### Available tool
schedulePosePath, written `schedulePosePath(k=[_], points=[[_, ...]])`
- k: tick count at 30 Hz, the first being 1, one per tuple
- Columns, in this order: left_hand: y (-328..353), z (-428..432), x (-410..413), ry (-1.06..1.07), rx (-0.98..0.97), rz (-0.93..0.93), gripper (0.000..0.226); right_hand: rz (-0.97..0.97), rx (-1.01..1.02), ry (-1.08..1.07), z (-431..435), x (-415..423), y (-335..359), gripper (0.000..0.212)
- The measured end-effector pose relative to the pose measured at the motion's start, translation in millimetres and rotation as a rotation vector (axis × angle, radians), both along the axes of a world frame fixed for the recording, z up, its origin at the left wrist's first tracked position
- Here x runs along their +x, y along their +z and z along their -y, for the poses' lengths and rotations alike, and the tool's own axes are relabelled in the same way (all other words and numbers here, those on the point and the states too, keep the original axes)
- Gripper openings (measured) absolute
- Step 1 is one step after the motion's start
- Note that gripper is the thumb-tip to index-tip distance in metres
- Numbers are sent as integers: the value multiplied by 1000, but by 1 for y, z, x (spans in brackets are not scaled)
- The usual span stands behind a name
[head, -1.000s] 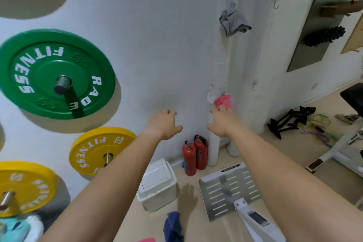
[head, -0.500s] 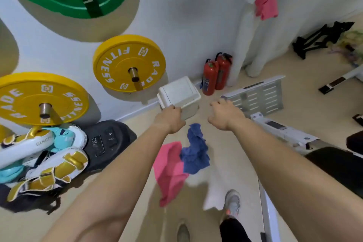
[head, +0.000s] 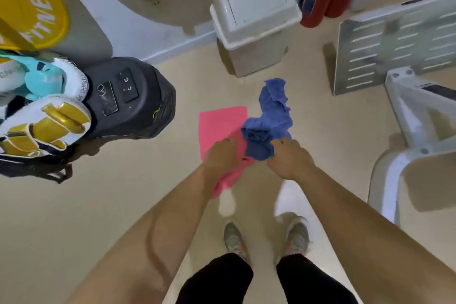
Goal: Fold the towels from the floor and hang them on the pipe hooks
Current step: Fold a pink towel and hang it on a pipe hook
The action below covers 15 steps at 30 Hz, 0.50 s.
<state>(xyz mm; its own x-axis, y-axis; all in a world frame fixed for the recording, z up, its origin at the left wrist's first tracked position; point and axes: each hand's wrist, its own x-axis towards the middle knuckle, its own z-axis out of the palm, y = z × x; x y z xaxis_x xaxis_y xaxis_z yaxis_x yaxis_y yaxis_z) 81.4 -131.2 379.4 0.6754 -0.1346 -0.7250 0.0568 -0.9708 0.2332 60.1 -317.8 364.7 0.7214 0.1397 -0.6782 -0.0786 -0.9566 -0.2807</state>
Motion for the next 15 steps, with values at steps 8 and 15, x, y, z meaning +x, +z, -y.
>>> schedulePosePath(k=[8,15], points=[[-305,-27,-54,206,59,-16,47,-57,-11,108,-27,-22,-294,48],[-460,-29,-69,118,152,115,29,73,18,311,-56,-29,-439,49]])
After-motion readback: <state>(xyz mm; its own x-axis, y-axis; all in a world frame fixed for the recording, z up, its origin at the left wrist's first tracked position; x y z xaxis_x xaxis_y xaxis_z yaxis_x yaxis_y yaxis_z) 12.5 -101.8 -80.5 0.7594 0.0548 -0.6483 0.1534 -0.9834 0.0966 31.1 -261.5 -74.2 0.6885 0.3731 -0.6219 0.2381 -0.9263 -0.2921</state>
